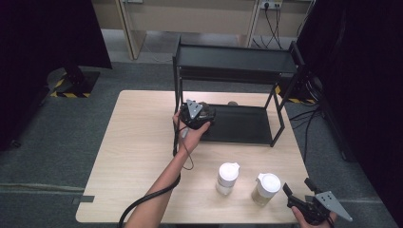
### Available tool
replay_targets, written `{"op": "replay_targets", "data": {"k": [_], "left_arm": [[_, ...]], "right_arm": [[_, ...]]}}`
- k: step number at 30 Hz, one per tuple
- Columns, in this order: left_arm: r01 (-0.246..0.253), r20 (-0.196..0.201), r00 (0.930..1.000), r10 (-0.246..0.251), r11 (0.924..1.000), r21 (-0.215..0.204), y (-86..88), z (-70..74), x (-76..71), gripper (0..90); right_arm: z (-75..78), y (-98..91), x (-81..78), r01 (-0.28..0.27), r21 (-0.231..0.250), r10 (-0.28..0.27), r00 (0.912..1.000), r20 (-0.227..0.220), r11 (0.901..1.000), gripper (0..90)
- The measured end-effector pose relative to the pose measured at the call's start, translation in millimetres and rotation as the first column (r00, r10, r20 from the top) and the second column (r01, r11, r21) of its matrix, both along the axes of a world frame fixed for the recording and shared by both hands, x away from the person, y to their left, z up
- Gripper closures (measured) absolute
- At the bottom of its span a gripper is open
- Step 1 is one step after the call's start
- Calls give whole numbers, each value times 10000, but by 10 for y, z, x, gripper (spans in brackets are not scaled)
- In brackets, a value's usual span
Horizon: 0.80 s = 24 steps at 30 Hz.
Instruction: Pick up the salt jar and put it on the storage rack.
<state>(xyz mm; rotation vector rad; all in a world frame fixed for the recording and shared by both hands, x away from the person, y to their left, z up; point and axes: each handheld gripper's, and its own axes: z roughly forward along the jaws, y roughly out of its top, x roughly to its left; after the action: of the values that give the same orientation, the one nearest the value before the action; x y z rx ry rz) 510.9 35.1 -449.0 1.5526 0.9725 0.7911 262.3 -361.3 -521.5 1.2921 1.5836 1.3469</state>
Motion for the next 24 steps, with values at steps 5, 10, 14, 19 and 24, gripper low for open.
{"op": "replay_targets", "data": {"k": [5,10,14,19,24], "left_arm": [[60,17,10000,-60,10000,30,-10,9,-50,88],[149,55,9999,-150,9997,170,-20,3,-111,76],[207,55,9998,-208,9998,84,-31,11,-154,69],[382,146,9992,-385,9990,239,-48,45,-241,63],[341,240,9991,-350,9988,355,-56,54,-308,64]], "right_arm": [[0,-1,0,-2,13,2,10000,1,10000,89],[0,-2,1,4,22,-4,10000,-7,10000,88],[0,-3,0,6,24,-6,10000,-5,10000,88],[0,-2,1,5,15,-5,10000,-8,10000,88],[0,-2,0,7,22,-7,10000,-1,10000,88]]}}
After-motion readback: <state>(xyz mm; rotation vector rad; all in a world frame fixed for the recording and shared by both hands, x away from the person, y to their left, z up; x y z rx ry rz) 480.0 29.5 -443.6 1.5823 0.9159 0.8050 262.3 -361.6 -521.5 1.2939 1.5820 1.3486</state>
